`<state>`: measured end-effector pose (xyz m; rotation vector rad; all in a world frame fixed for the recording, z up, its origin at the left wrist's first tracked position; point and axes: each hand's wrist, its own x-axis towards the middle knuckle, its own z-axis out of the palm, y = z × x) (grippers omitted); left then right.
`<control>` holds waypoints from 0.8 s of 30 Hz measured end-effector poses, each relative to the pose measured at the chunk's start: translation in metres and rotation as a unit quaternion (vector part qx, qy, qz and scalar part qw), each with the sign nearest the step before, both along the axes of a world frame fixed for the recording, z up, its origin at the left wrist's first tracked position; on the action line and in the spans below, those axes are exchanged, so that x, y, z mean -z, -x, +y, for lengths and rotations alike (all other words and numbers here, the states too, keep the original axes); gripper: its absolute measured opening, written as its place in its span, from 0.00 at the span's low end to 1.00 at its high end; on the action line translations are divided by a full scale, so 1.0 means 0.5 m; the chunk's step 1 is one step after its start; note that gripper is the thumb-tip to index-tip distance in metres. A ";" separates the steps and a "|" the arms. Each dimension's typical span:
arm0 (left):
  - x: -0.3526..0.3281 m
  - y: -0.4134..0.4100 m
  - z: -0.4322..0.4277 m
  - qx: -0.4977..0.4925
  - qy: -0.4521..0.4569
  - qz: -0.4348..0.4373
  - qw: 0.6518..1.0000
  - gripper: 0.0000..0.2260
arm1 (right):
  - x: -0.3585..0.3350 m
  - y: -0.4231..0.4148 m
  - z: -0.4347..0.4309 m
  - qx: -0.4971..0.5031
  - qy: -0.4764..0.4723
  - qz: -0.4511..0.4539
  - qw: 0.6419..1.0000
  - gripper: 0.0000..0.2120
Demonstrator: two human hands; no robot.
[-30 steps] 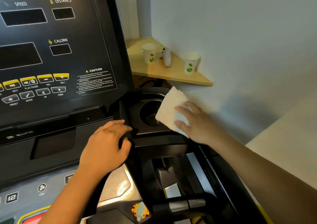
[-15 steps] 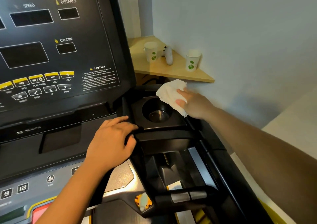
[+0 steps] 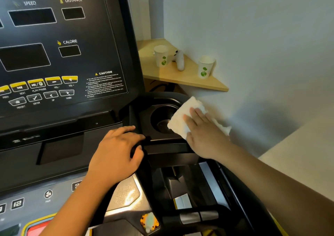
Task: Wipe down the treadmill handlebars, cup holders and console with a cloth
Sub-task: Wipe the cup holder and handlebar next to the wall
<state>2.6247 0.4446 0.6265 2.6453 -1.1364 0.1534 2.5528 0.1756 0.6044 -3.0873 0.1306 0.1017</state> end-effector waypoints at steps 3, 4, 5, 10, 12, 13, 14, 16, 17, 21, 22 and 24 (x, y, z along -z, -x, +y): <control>-0.003 -0.001 -0.002 -0.006 0.016 -0.004 1.000 0.20 | 0.025 -0.066 -0.032 -0.006 0.000 -0.012 1.000 0.28; -0.002 -0.001 -0.001 -0.009 0.019 0.000 1.000 0.20 | 0.027 -0.086 -0.046 -0.007 -0.006 -0.013 1.000 0.27; -0.002 -0.003 0.000 -0.012 0.020 0.010 1.000 0.20 | 0.029 -0.104 -0.059 -0.011 -0.017 -0.017 1.000 0.26; 0.003 -0.010 0.002 -0.013 0.021 0.029 0.999 0.21 | 0.027 -0.133 -0.081 0.024 -0.127 -0.081 0.988 0.23; 0.002 -0.006 0.003 -0.010 0.025 0.022 0.999 0.21 | 0.027 -0.106 -0.071 0.016 -0.135 -0.085 0.987 0.21; 0.001 -0.004 0.004 -0.010 0.027 0.018 0.999 0.20 | 0.025 -0.085 -0.065 0.007 -0.139 -0.082 0.987 0.20; 0.001 -0.002 0.005 -0.010 0.027 0.014 0.999 0.20 | 0.024 -0.061 -0.061 0.000 -0.142 -0.080 0.987 0.19; 0.000 -0.002 0.003 -0.010 0.023 0.011 1.000 0.20 | 0.022 -0.017 -0.061 -0.001 -0.127 -0.087 0.988 0.17; 0.000 -0.004 0.002 -0.010 0.022 0.013 1.000 0.20 | 0.021 -0.007 -0.065 0.004 -0.117 -0.094 0.989 0.16; -0.001 -0.008 0.000 -0.017 0.028 0.017 0.999 0.20 | 0.023 -0.044 -0.075 0.013 -0.116 -0.080 0.990 0.17; -0.002 -0.007 0.001 -0.019 0.027 0.017 0.999 0.20 | 0.027 -0.062 -0.074 0.012 -0.113 -0.071 0.991 0.18; -0.003 -0.006 0.002 -0.019 0.024 0.023 0.999 0.21 | 0.037 -0.096 -0.071 0.010 -0.089 -0.060 0.994 0.21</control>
